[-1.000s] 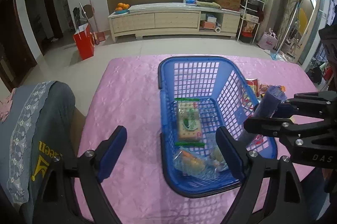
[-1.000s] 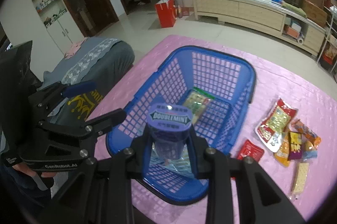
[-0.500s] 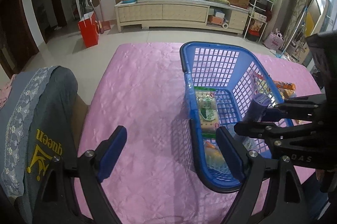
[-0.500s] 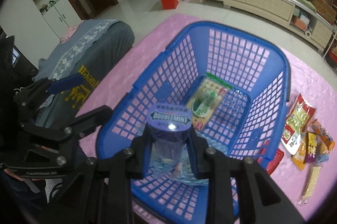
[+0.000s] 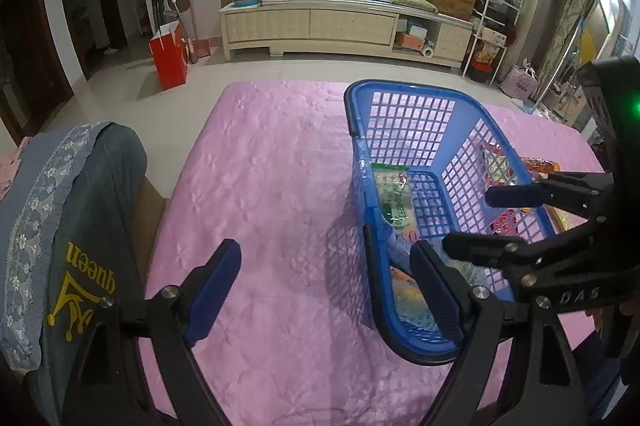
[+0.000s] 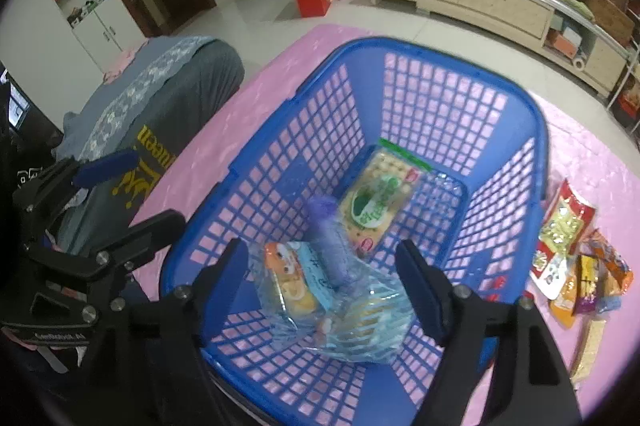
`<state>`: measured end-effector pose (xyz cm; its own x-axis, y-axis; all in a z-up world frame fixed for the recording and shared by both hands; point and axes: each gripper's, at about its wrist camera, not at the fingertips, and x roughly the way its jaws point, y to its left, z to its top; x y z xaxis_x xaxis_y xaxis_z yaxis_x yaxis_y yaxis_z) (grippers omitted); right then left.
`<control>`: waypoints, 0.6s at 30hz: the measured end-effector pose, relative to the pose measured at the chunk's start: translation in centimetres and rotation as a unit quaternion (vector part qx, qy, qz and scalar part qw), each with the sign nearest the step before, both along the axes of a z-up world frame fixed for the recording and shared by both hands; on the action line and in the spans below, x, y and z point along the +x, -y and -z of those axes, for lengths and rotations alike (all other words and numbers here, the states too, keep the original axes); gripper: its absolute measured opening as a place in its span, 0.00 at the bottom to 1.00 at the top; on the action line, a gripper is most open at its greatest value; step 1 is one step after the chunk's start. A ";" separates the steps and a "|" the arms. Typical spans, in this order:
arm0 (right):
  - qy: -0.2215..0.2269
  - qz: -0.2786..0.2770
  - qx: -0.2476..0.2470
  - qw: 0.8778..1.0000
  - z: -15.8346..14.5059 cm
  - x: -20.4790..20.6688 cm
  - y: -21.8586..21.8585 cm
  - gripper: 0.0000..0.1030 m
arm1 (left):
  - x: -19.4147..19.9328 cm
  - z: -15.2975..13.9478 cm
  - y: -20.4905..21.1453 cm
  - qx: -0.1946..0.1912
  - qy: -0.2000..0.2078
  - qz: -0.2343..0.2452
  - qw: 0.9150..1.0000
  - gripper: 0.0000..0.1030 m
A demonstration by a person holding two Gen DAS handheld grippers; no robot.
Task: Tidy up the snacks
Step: 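Lower the gum pack into the blue basket and open the right tool, then move both tools back toward the remaining snack packets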
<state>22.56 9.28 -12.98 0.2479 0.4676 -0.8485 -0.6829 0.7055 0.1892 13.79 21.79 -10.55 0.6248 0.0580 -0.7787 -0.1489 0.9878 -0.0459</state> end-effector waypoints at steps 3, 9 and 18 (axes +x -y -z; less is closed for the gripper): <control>0.009 0.009 0.004 1.000 -0.8 -0.1 1.1 0.79 | -0.3 -0.6 0.6 0.004 0.005 0.004 1.000 0.82; 0.031 0.029 0.006 0.999 -2.8 -0.8 3.7 0.79 | -0.7 -1.9 2.7 0.007 0.014 0.021 1.000 0.82; 0.057 0.066 0.019 0.996 -5.6 -2.2 9.3 0.79 | -1.2 -4.1 7.7 0.024 0.031 0.057 0.998 0.82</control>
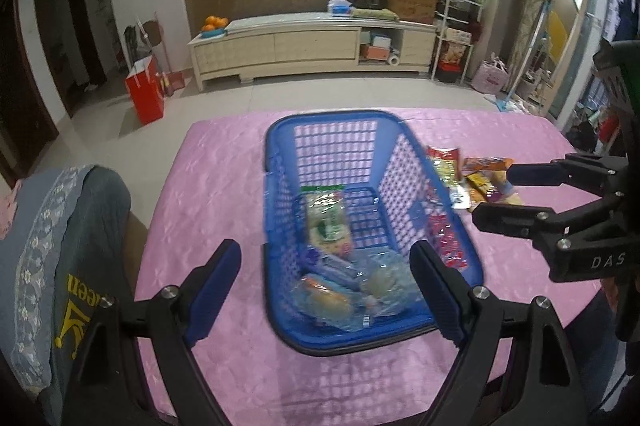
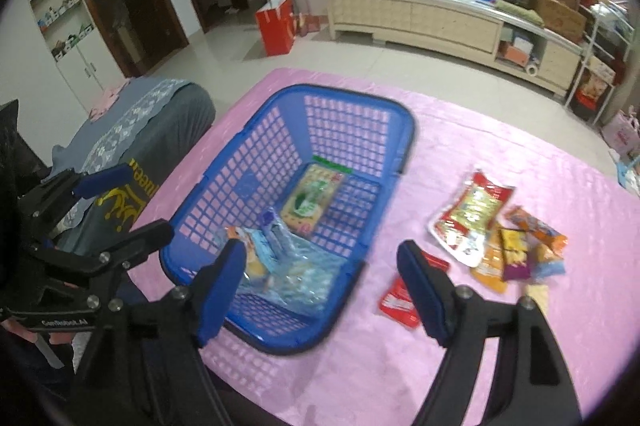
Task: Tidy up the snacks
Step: 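Move both tools back toward the remaining snack packets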
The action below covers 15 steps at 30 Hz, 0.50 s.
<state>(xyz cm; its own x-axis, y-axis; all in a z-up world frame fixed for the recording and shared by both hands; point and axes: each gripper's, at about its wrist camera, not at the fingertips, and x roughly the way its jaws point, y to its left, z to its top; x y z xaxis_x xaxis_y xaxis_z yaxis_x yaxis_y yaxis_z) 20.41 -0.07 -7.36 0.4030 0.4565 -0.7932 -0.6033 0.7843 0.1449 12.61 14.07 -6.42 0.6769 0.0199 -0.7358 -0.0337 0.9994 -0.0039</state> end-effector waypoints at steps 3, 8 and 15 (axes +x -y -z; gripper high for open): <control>0.006 0.017 0.013 1.000 -0.9 -0.5 2.3 0.79 | -0.1 -0.8 1.7 0.002 0.007 0.014 1.000 0.82; 0.018 0.040 0.016 0.999 -1.5 -1.1 5.6 0.79 | 0.1 -1.8 5.1 0.011 0.015 0.034 0.999 0.82; 0.029 0.086 0.000 0.996 -1.5 -1.5 10.6 0.79 | 0.9 -1.4 9.4 0.008 0.012 0.061 0.998 0.82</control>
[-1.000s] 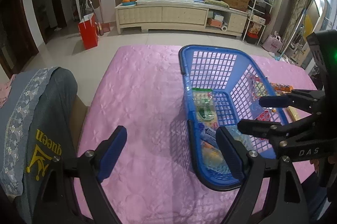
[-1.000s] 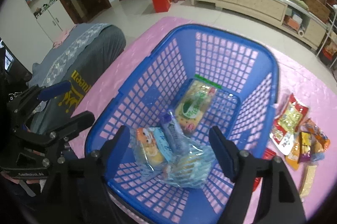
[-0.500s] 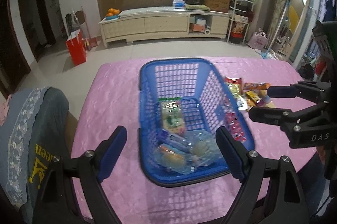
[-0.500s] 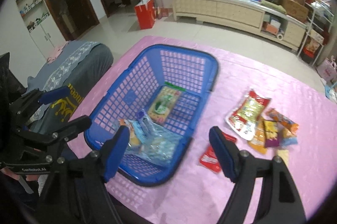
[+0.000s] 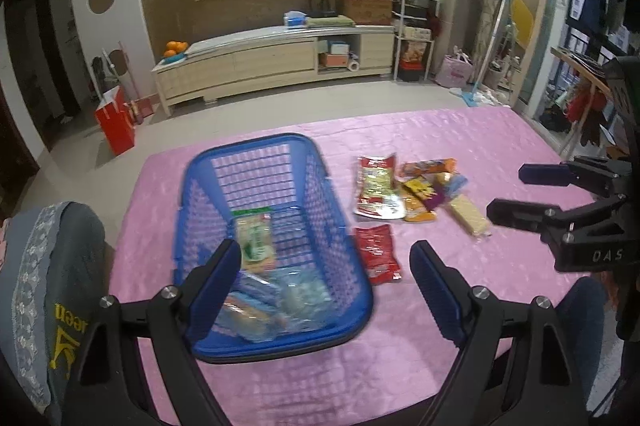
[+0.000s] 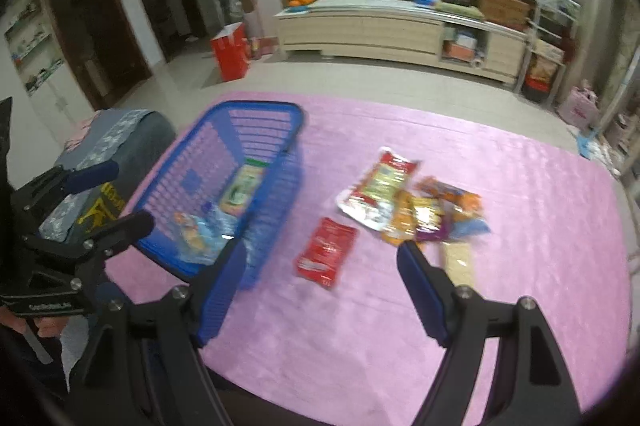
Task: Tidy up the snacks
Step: 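Move both tools back toward the remaining snack packets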
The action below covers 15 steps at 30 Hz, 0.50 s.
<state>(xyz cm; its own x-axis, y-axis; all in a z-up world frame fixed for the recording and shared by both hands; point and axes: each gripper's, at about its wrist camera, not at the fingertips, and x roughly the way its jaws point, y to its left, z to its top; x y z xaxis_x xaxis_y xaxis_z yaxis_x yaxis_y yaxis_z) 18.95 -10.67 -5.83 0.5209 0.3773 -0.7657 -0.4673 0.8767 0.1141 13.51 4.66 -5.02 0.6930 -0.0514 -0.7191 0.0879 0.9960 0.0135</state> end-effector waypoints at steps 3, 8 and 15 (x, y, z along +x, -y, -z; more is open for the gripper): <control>-0.005 0.033 -0.001 0.999 0.4 0.4 2.7 0.79 | 0.6 0.5 2.0 0.006 -0.005 0.015 1.000 0.82; -0.016 0.054 0.017 0.998 1.1 0.8 6.7 0.79 | 1.8 1.6 5.0 0.002 -0.017 0.027 0.999 0.82; -0.002 0.074 0.035 0.997 2.7 1.3 10.3 0.79 | 3.2 3.6 8.2 0.000 -0.032 0.032 0.999 0.82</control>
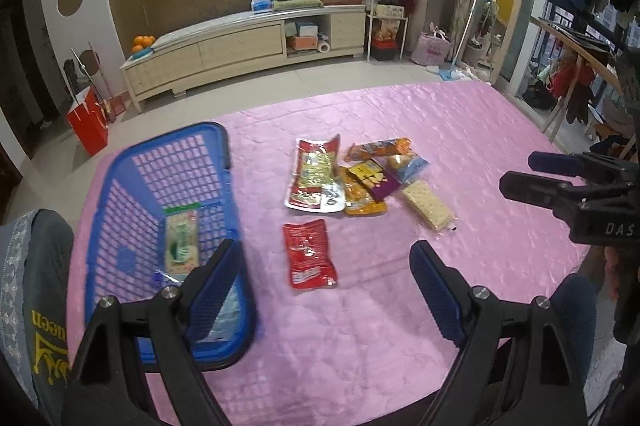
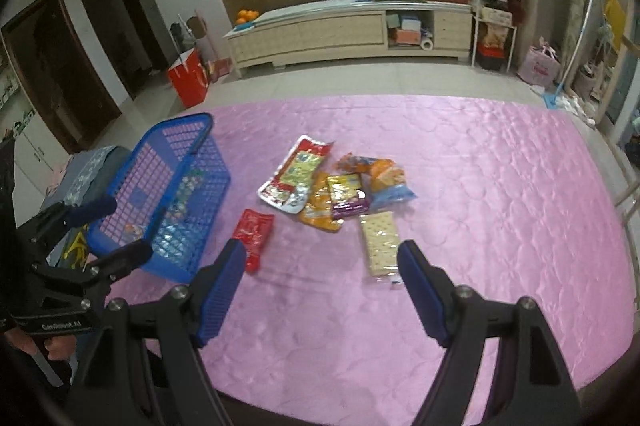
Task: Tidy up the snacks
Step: 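Move both tools back toward the remaining snack packets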
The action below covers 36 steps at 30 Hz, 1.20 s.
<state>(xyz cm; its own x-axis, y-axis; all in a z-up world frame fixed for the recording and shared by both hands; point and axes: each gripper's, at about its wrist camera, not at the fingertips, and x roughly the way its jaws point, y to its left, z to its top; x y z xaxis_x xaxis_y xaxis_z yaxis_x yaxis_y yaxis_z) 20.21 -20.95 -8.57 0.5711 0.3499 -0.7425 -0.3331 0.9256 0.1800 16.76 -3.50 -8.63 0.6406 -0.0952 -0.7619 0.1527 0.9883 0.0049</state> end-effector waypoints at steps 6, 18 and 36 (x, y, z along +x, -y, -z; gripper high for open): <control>0.010 0.005 -0.049 0.999 2.4 1.1 1.3 0.79 | 1.2 2.5 1.7 -0.003 -0.019 -0.003 1.000 0.82; -0.031 -0.013 -0.060 0.998 7.7 3.9 1.7 0.79 | 4.7 8.0 3.0 0.017 -0.057 -0.031 0.998 0.78; -0.080 -0.001 -0.061 0.995 13.3 7.4 1.5 0.79 | 9.9 14.8 1.5 0.052 -0.123 -0.070 0.989 0.62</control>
